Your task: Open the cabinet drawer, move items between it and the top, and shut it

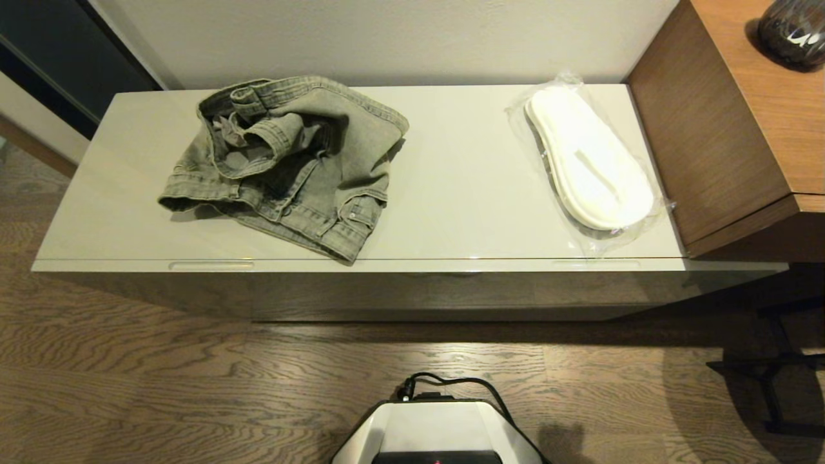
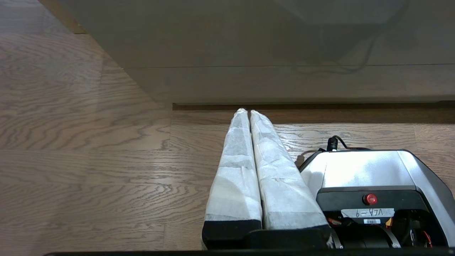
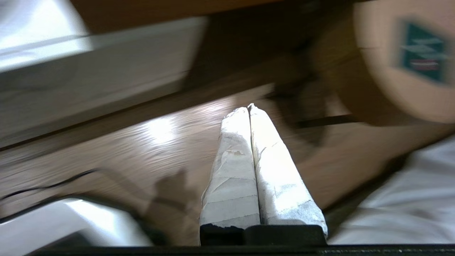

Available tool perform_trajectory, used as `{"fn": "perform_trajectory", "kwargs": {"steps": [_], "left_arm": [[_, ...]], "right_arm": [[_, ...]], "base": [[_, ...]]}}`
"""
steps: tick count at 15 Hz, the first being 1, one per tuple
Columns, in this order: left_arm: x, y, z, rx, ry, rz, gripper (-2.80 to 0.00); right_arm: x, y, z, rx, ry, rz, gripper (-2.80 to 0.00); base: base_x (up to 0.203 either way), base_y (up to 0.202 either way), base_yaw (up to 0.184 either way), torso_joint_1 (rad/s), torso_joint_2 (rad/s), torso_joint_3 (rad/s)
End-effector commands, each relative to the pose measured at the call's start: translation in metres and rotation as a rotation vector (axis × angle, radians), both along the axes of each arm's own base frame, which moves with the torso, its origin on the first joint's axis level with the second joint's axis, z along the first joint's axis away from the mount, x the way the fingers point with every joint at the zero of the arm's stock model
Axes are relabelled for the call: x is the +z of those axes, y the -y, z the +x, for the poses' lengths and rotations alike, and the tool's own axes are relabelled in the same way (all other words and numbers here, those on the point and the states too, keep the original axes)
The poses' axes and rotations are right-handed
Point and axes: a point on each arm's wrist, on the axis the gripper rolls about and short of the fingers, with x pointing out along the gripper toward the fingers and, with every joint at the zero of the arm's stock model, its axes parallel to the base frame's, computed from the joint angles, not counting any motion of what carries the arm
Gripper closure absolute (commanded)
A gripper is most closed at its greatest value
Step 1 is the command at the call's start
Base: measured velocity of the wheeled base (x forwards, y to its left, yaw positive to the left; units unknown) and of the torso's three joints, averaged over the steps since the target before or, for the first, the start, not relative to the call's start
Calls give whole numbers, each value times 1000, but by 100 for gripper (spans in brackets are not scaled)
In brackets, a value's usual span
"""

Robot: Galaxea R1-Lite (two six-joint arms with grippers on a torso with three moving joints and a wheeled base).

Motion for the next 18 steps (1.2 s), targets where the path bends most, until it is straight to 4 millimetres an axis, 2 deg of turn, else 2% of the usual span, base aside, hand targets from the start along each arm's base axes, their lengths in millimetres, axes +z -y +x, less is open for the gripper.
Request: {"fn": "perform_trajectory", "kwargs": {"steps": [1, 3, 5, 9, 12, 13, 15, 18], "left_arm": [[0, 0, 0, 0, -1, 0, 0], [0, 0, 0, 0, -1, 0, 0], [0, 0, 0, 0, -3, 0, 0], [0, 0, 0, 0, -1, 0, 0], [0, 0, 0, 0, -1, 0, 0], [0, 0, 0, 0, -1, 0, 0], [0, 0, 0, 0, -1, 0, 0], [0, 0, 0, 0, -1, 0, 0]], "right_arm": [[-17, 11, -59, -104, 95, -14, 0], [-13, 8, -71, -139, 60, -34, 0], [-18, 7, -73, -93, 9, -4, 0], [-13, 2, -85, 6, -4, 56, 0], [-42, -7, -91, 169, -69, 119, 0], [-44, -8, -91, 180, -68, 122, 0], [-57, -8, -80, 203, -43, 115, 0], [-99, -10, -54, 328, 131, 45, 0]], "base": [[0, 0, 0, 0, 0, 0], [0, 0, 0, 0, 0, 0], [0, 0, 0, 0, 0, 0], [0, 0, 0, 0, 0, 0], [0, 0, 0, 0, 0, 0], [0, 0, 0, 0, 0, 0], [0, 0, 0, 0, 0, 0], [0, 0, 0, 0, 0, 0]]}}
